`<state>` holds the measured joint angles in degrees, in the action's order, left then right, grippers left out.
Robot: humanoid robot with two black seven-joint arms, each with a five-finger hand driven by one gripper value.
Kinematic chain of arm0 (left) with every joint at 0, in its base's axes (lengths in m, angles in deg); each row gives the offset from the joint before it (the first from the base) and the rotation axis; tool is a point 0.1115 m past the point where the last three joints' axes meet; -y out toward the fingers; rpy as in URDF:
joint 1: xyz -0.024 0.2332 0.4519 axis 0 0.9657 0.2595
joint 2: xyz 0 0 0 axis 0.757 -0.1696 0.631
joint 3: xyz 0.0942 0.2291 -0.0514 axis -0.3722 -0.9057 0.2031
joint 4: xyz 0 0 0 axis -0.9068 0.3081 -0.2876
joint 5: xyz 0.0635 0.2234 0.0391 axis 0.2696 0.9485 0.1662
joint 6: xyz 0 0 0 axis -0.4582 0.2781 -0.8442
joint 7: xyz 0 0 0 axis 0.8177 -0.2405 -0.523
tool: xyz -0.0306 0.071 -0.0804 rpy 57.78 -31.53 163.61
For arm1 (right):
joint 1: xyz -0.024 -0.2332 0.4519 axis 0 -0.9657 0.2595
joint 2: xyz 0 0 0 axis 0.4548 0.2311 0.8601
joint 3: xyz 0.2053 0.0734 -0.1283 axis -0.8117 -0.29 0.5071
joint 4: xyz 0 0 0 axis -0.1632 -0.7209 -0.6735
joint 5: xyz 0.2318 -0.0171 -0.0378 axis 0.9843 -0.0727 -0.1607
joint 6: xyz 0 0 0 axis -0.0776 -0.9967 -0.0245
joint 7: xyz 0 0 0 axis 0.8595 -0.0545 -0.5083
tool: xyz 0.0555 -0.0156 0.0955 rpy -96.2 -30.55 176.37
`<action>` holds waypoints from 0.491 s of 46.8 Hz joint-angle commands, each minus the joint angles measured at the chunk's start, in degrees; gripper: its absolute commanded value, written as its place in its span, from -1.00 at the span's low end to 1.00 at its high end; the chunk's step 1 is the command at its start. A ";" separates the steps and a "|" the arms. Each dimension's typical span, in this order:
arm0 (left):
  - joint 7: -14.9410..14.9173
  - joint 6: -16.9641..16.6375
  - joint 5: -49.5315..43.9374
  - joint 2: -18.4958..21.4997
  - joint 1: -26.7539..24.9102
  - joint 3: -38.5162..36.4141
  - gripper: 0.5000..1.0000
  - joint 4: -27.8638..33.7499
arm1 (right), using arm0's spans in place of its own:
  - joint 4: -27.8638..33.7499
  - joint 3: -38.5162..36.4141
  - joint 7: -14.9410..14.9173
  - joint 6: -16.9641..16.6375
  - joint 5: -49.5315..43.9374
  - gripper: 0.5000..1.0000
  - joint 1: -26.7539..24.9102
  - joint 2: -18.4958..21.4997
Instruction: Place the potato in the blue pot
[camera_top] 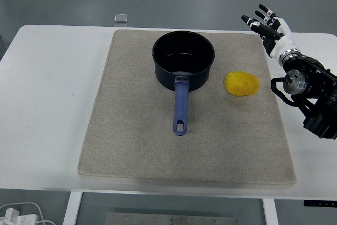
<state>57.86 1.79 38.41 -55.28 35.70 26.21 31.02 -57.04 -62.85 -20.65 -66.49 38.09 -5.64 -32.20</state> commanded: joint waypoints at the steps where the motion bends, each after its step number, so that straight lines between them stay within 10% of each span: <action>1: 0.00 0.08 0.00 0.00 0.00 0.00 0.99 0.00 | 0.00 0.00 0.00 0.00 0.00 0.70 -0.01 -0.01; 23: 0.00 0.07 0.00 0.00 0.00 0.00 0.99 0.00 | -0.17 0.09 0.00 -0.18 -0.17 0.70 -0.01 -0.19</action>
<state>57.86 1.88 38.41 -55.28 35.70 26.21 31.02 -57.22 -62.85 -20.65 -66.65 37.94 -5.64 -32.37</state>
